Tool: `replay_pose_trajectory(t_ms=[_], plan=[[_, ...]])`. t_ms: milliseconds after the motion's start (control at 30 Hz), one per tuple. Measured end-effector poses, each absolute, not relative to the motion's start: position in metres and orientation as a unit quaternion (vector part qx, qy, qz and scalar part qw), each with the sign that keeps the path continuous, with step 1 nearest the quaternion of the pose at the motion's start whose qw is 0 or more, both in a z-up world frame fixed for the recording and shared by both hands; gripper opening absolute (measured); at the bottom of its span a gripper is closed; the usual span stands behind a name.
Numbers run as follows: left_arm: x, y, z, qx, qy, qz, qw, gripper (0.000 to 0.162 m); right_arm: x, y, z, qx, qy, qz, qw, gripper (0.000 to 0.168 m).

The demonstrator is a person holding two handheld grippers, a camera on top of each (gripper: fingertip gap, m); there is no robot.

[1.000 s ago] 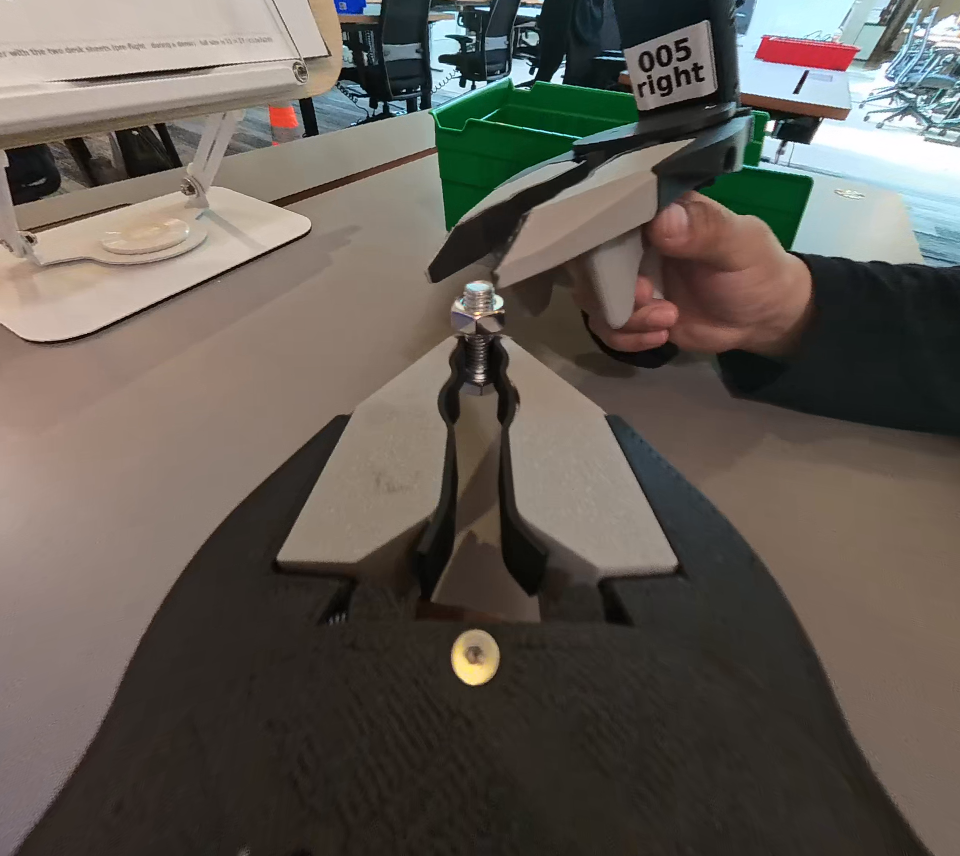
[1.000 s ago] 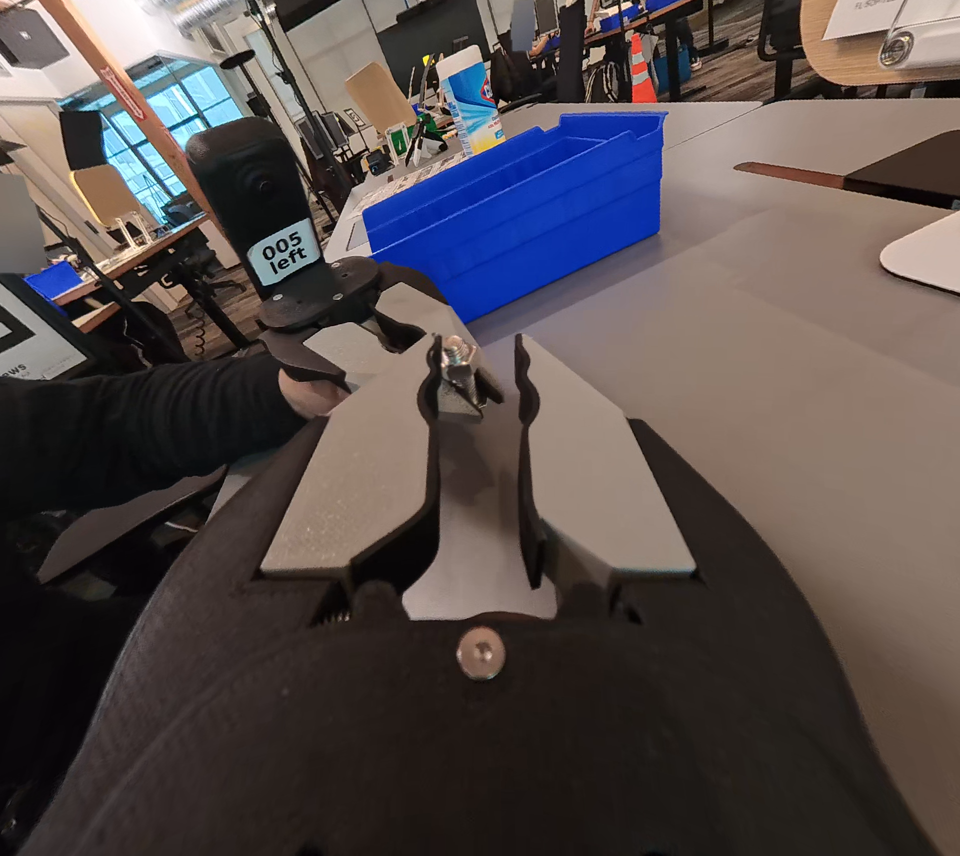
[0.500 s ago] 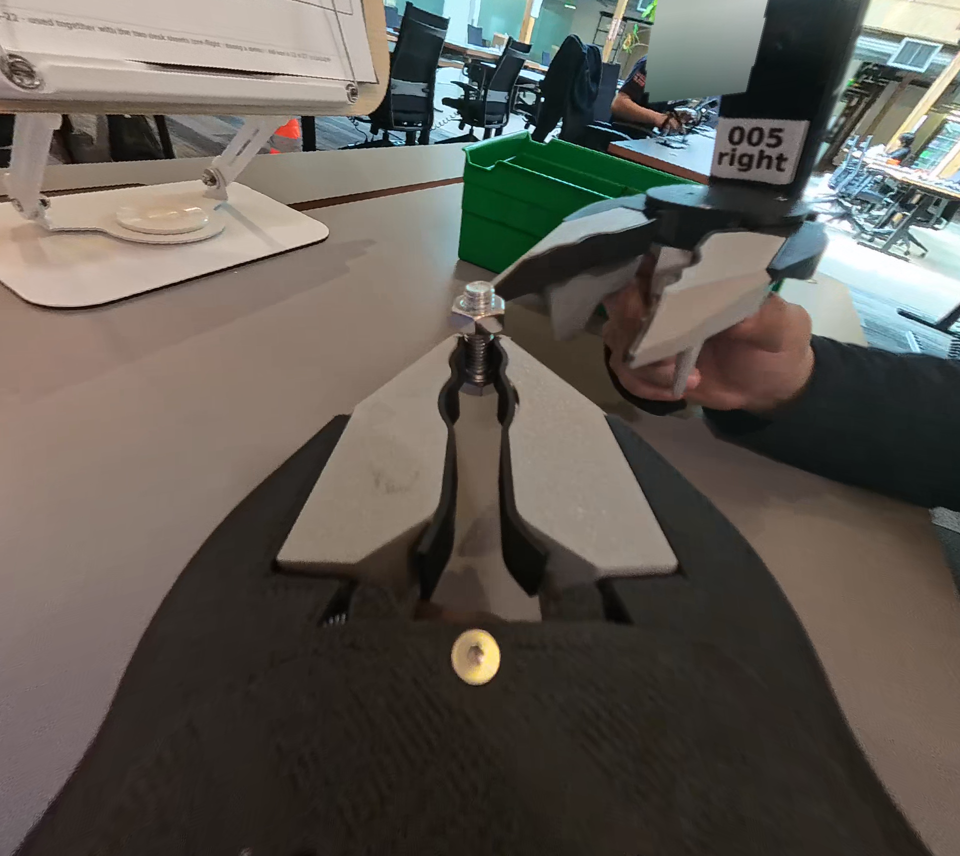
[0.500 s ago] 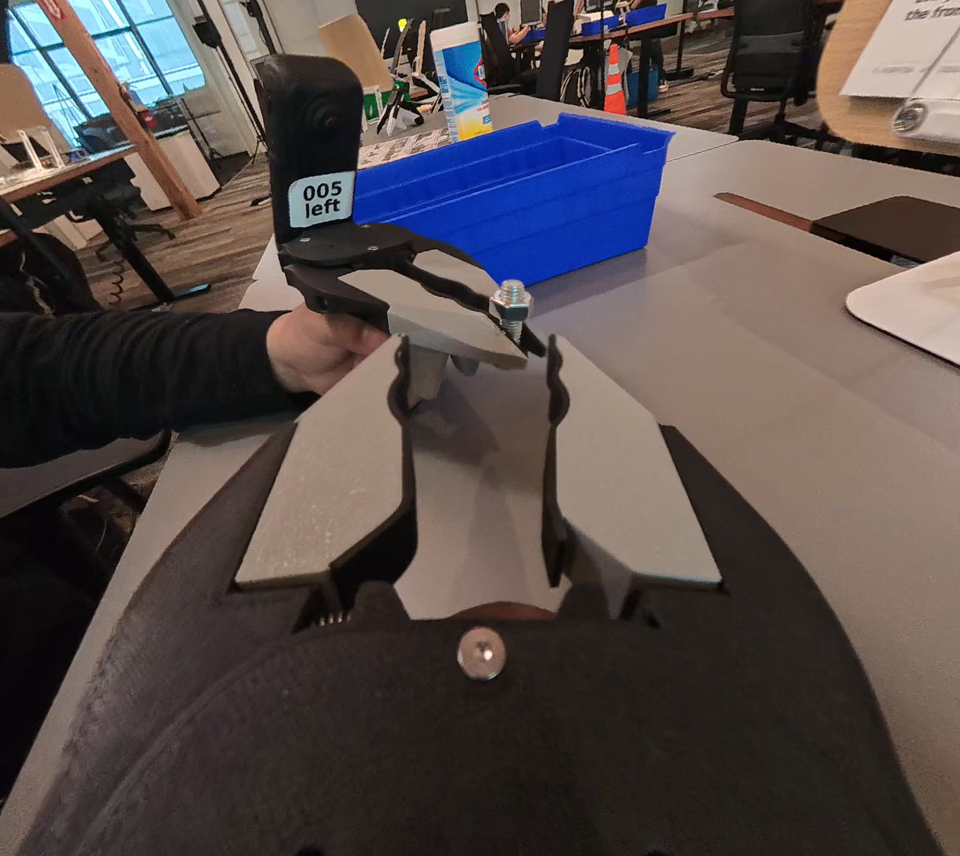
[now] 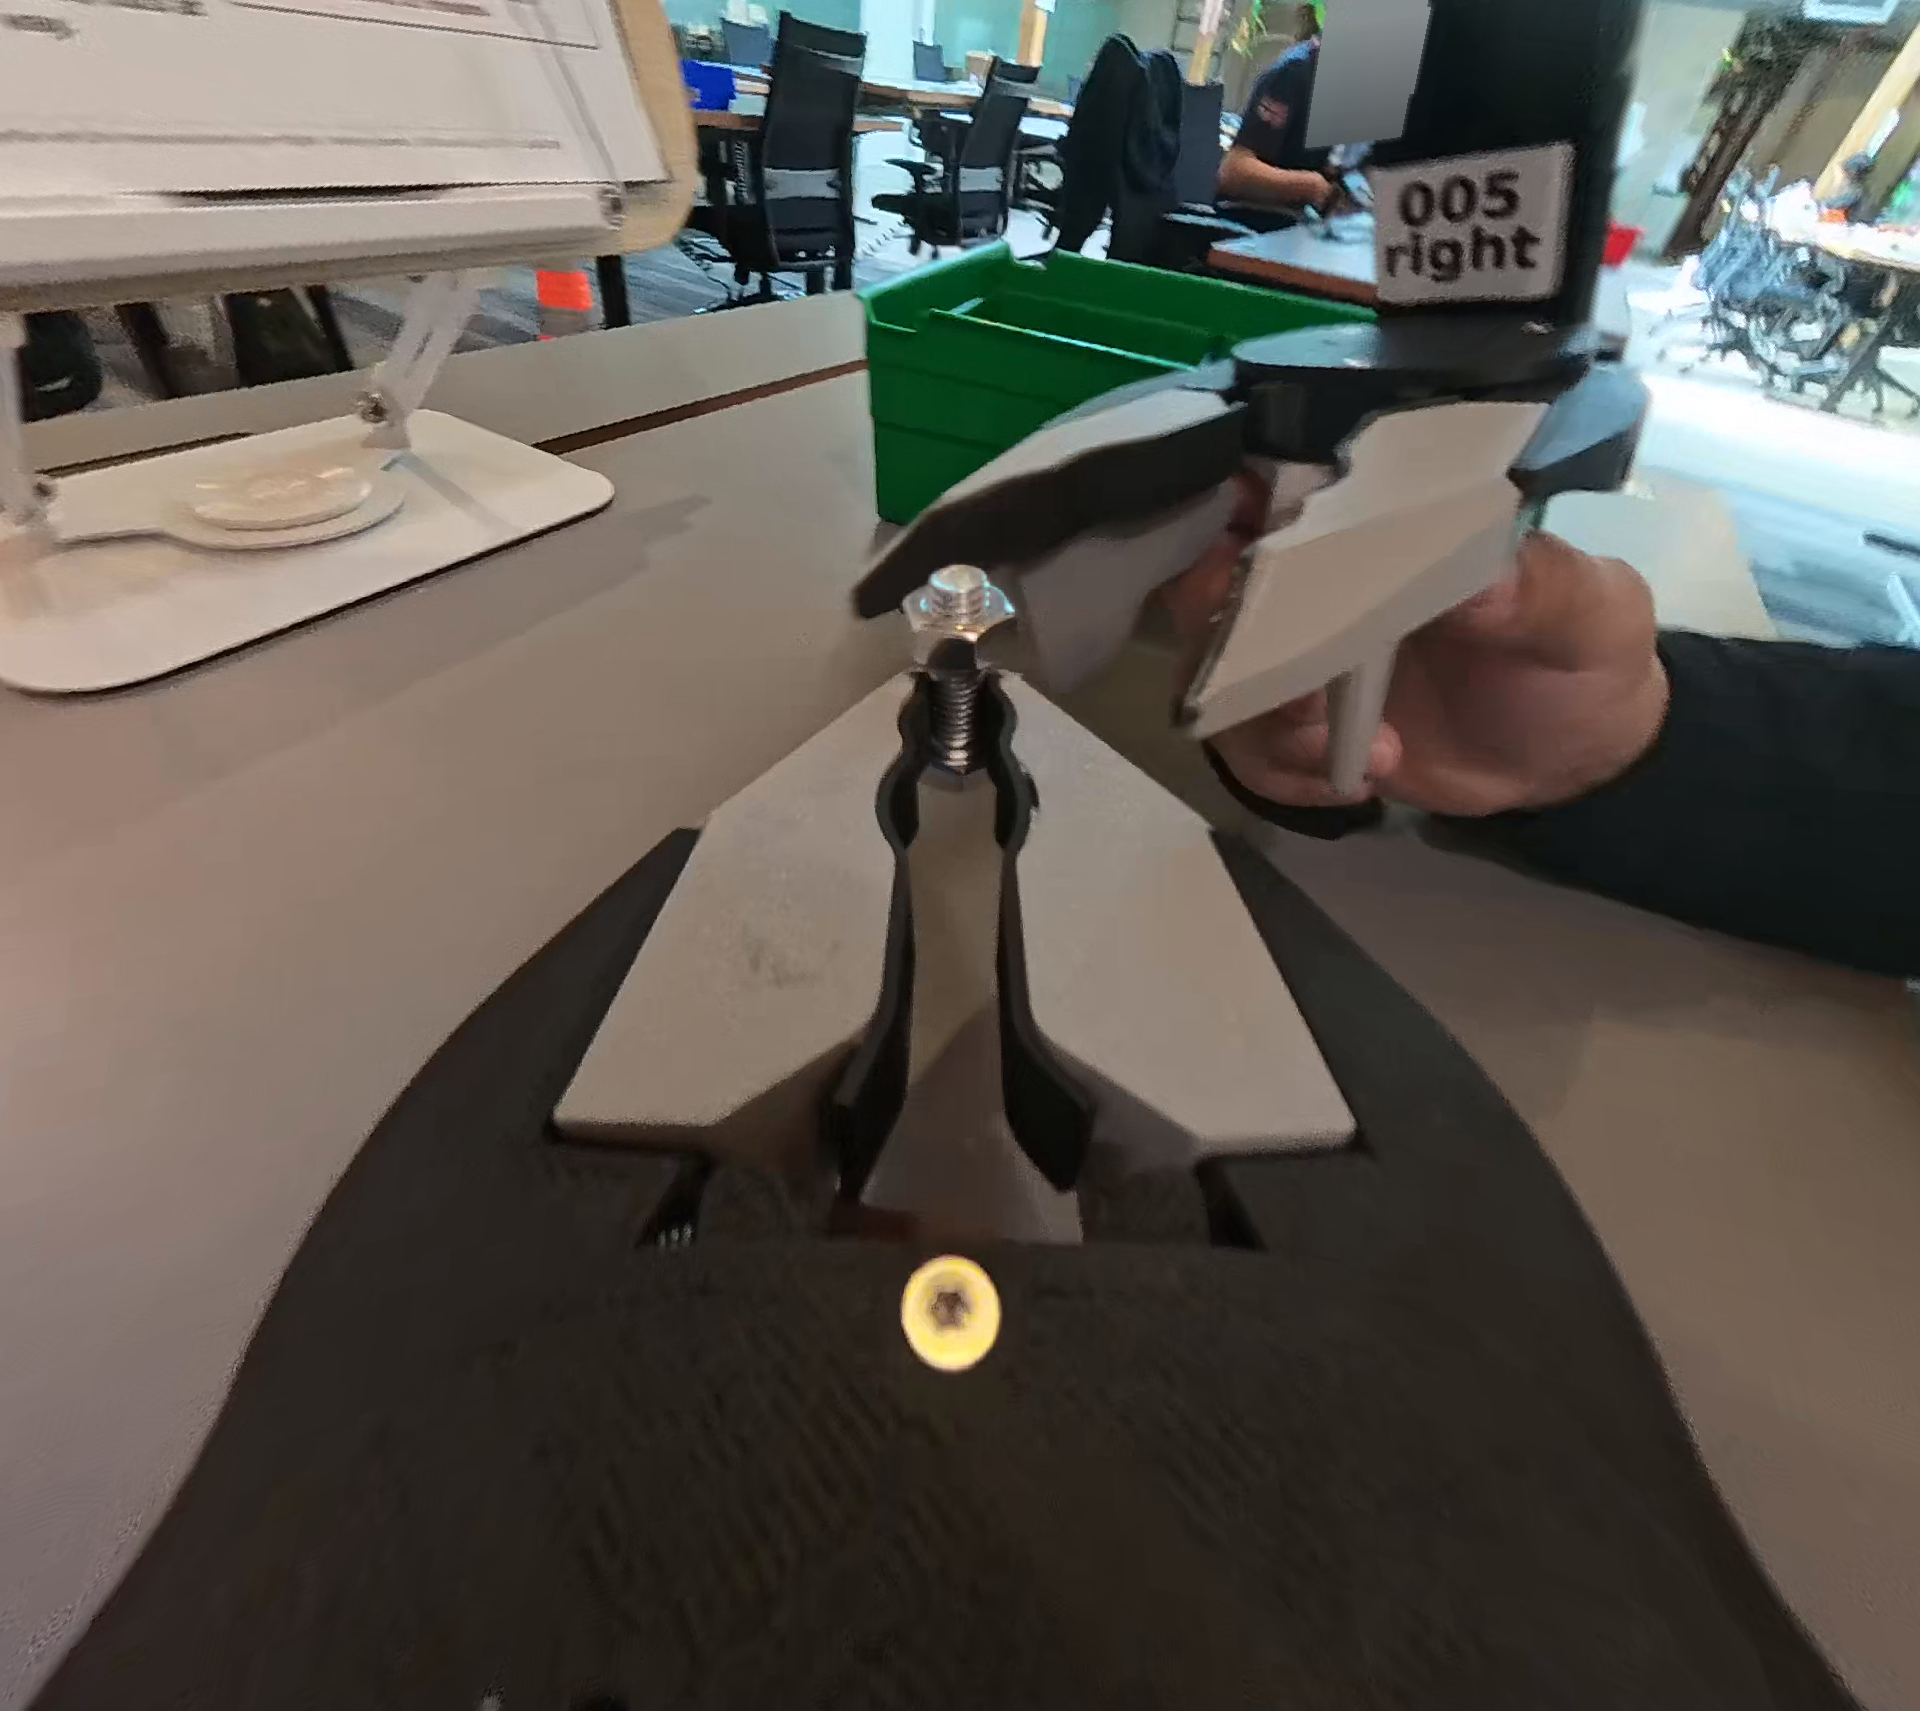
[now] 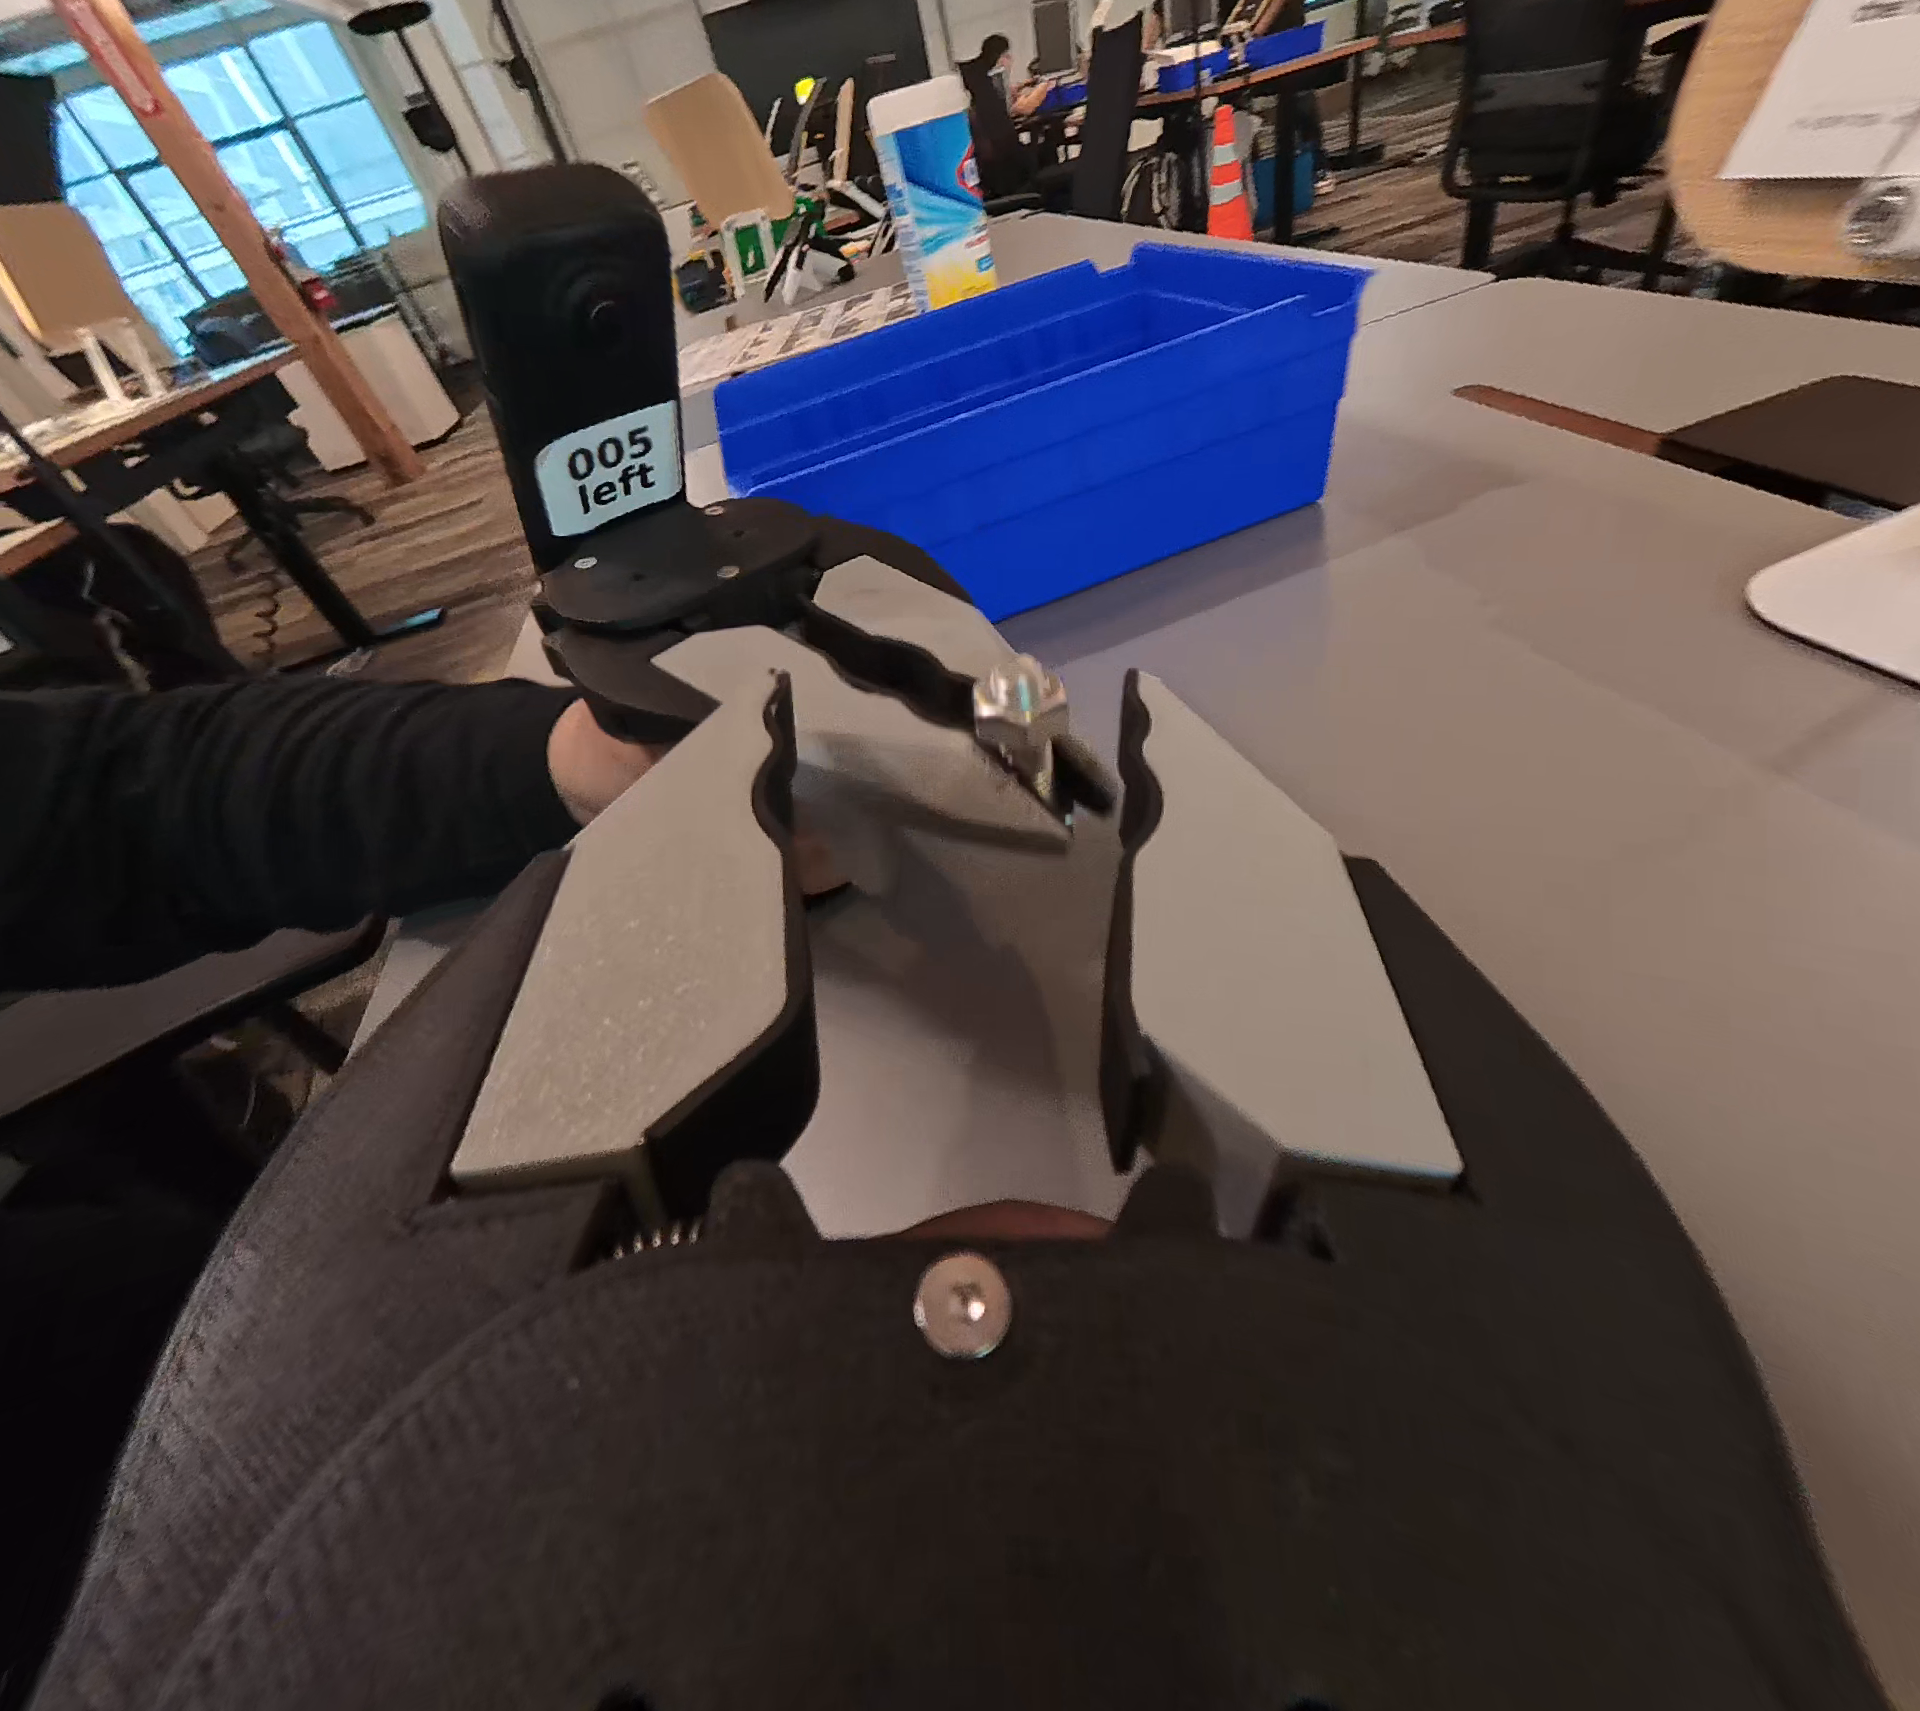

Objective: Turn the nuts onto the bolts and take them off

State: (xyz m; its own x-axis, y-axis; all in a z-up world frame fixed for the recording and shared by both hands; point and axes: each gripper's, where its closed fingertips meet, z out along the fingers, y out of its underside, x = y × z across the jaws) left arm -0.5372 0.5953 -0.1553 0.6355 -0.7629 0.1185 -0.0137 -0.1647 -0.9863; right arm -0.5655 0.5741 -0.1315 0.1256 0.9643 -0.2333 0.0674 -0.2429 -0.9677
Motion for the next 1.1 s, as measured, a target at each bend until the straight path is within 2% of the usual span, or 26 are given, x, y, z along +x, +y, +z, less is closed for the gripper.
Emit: replay_pose_trajectory(t_ms=[167, 233, 300, 533, 633, 667, 767, 800, 1000, 1100], plan=[[-0.547, 0.601, -0.154, -0.696, 0.26, -0.334, 0.581, 0.006, -0.565, 0.569, -0.13, -0.604, -0.419, 0.522, 0.433, 0.055], [-0.539, 0.594, -0.155, -0.689, 0.287, -0.332, 0.577, 0.006, -0.573, 0.562, -0.13, -0.599, -0.423, 0.528, 0.428, 0.068], [-0.529, 0.587, -0.158, -0.684, 0.314, -0.324, 0.573, 0.006, -0.58, 0.557, -0.132, -0.599, -0.426, 0.532, 0.42, 0.074], [-0.541, 0.6, -0.155, -0.698, 0.268, -0.307, 0.589, 0.006, -0.563, 0.575, -0.125, -0.612, -0.401, 0.502, 0.461, 0.062], [-0.546, 0.602, -0.154, -0.698, 0.25, -0.331, 0.583, 0.006, -0.563, 0.572, -0.124, -0.608, -0.403, 0.519, 0.447, 0.056], [-0.544, 0.601, -0.154, -0.697, 0.256, -0.331, 0.582, 0.006, -0.566, 0.568, -0.125, -0.607, -0.407, 0.523, 0.439, 0.058], [-0.531, 0.591, -0.156, -0.687, 0.295, -0.325, 0.579, 0.006, -0.579, 0.558, -0.128, -0.599, -0.417, 0.528, 0.434, 0.079], [-0.525, 0.586, -0.156, -0.682, 0.307, -0.329, 0.577, 0.006, -0.582, 0.555, -0.128, -0.597, -0.422, 0.53, 0.43, 0.079], [-0.537, 0.598, -0.154, -0.694, 0.27, -0.303, 0.594, 0.006, -0.568, 0.573, -0.125, -0.613, -0.403, 0.493, 0.468, 0.07], [-0.549, 0.606, -0.155, -0.704, 0.243, -0.31, 0.591, 0.006, -0.563, 0.572, -0.122, -0.609, -0.404, 0.503, 0.461, 0.058]])
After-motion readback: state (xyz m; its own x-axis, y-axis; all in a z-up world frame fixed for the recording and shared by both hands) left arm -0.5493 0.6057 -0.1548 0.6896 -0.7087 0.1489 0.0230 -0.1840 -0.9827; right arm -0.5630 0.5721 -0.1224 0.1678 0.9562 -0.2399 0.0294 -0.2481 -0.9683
